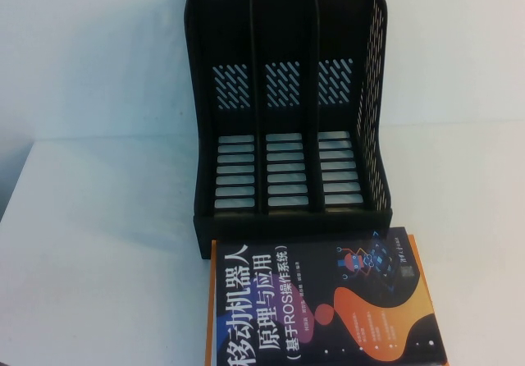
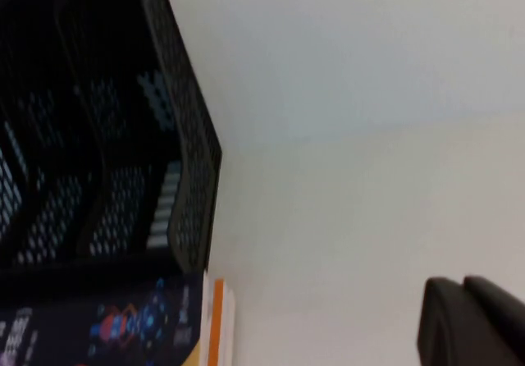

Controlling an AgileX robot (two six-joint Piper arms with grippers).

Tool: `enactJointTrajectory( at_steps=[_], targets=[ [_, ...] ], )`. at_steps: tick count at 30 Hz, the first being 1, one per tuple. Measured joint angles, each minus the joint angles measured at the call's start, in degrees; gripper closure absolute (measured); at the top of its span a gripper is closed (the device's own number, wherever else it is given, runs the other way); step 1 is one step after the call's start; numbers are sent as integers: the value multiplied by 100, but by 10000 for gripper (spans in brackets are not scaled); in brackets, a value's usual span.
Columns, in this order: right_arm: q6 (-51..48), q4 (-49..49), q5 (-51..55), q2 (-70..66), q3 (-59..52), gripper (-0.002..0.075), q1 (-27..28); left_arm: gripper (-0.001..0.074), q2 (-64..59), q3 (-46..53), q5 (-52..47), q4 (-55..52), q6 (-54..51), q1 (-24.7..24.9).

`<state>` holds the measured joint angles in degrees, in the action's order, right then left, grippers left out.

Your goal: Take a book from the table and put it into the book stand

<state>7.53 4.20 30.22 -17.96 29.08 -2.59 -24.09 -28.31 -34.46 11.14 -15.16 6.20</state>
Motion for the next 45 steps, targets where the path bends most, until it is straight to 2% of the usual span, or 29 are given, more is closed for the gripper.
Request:
enactJointTrajectory(
  at_steps=[6,14,19,27,35,45],
  targets=[
    [-822,876,408,-1700,156,727,0,738,-3,96,11,0,-254,0],
    [-2687,2379,283,-4071,379,727,-12,738,-13,418,-42,69,-218,0],
    [-3502,3264,167,-5215,785,727,-401,738,-13,502,199,344,-198,0],
    [-3603,3386,14,-6521,1366,727,-1220,738,-37,814,782,788,-198,0],
    [-3504,3011,-33,-7217,1434,727,-1267,738,-37,827,809,859,-198,0],
    [-3430,2884,-42,-7270,1447,727,-1271,738,-37,827,809,906,-198,0]
  ],
)
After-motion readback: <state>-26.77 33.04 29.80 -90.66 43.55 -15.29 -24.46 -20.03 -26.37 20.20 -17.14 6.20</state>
